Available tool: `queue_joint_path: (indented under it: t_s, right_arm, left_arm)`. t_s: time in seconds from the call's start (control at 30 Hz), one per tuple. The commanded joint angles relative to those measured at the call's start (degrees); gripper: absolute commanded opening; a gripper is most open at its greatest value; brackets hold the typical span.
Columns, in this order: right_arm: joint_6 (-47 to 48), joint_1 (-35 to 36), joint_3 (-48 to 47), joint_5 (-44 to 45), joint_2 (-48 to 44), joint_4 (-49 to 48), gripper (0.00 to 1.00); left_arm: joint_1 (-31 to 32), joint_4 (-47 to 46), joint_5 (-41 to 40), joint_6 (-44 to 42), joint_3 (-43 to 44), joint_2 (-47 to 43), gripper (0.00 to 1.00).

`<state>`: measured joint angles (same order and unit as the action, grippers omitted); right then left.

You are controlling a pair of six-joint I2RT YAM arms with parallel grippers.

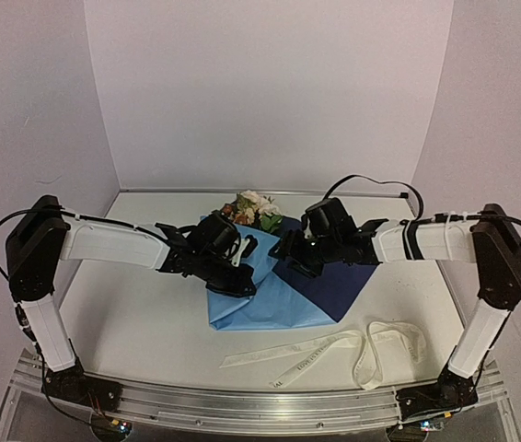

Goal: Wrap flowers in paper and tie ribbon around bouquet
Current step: Fold the 1/4-folded wrapping paper at the center of the board, then pass from the left arm to the right

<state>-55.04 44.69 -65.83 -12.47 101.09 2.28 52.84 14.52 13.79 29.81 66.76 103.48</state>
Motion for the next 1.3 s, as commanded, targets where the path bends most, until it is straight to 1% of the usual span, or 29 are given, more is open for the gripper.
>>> queue_joint_path:
  t_s: [0.0, 0.23, 0.27, 0.33, 0.37, 0.43, 0.47, 0.53, 0.57, 0.63, 0.7, 0.73, 0.8, 0.87, 0.97, 1.17, 1.27]
  right_arm:
    - [-2.39, -0.64, -4.7, -0.53, 4.18, -1.18, 0.61]
    - [-4.8, -2.16, -8.81, -1.42, 9.09, -1.52, 0.43]
    - [-4.99, -2.35, -9.03, -1.42, 9.42, -1.61, 0.4]
    - [-5.07, -2.6, -9.46, -1.84, 9.83, -1.66, 0.26]
    - [-4.98, -2.7, -9.48, -1.92, 9.85, -1.66, 0.21]
    - [-4.56, -2.83, -9.13, -1.7, 9.56, -1.54, 0.15]
    - [-4.0, -2.92, -8.88, -1.67, 9.29, -1.48, 0.1]
    - [-2.31, -3.06, -8.38, -1.89, 8.62, -1.08, 0.02]
    - [-1.42, -3.1, -8.19, -1.83, 8.28, -0.13, 0.0]
    - [0.77, -3.25, -7.66, -1.57, 7.61, 1.43, 0.0]
    - [2.7, -3.41, -6.99, -1.12, 6.98, 2.37, 0.0]
    - [3.51, -3.46, -6.59, -0.83, 6.61, 2.78, 0.0]
    - [4.9, -3.55, -5.73, -0.1, 5.92, 3.67, 0.0]
    - [6.41, -3.71, -5.18, 0.41, 5.39, 4.65, 0.0]
    - [8.06, -3.93, -4.76, 1.3, 5.13, 6.15, 0.0]
    - [10.69, -4.44, -5.88, 2.08, 5.97, 9.04, 0.0]
    - [11.66, -4.78, -6.7, 2.67, 6.46, 10.31, 0.0]
  left_arm:
    - [0.33, -0.42, 0.66, -1.41, 2.87, 0.05, 0.0]
    - [0.32, -0.05, 0.64, -1.91, 2.76, 0.14, 0.0]
    - [0.29, -0.07, 0.69, -1.92, 2.76, 0.14, 0.0]
    - [0.33, -0.13, 0.86, -1.96, 2.78, 0.26, 0.0]
    - [0.34, -0.17, 0.94, -1.94, 2.83, 0.29, 0.0]
    - [0.34, -0.17, 1.24, -1.87, 2.93, 0.25, 0.01]
    - [0.37, -0.29, 1.34, -1.78, 2.84, 0.09, 0.04]
    - [0.32, -0.79, 1.49, -1.57, 2.49, -0.58, 0.1]
    - [0.3, -0.96, 1.58, -1.42, 2.3, -1.19, 0.16]
    - [0.32, -1.11, 1.7, -1.14, 1.86, -2.57, 0.29]
    - [0.29, -1.5, 1.82, -0.58, 0.98, -4.39, 0.39]
    - [0.25, -1.77, 1.82, -0.2, 0.37, -5.43, 0.42]
    - [0.25, -2.16, 1.57, 0.88, -1.12, -7.5, 0.45]
    - [0.12, -2.36, 1.23, 1.74, -3.32, -9.5, 0.43]
    - [-0.35, -2.82, 0.61, 3.52, -7.11, -12.22, 0.37]
    - [-2.38, -3.92, 0.83, 6.67, -13.46, -14.5, 0.18]
    - [-2.55, -4.07, 1.12, 7.43, -14.83, -14.12, 0.11]
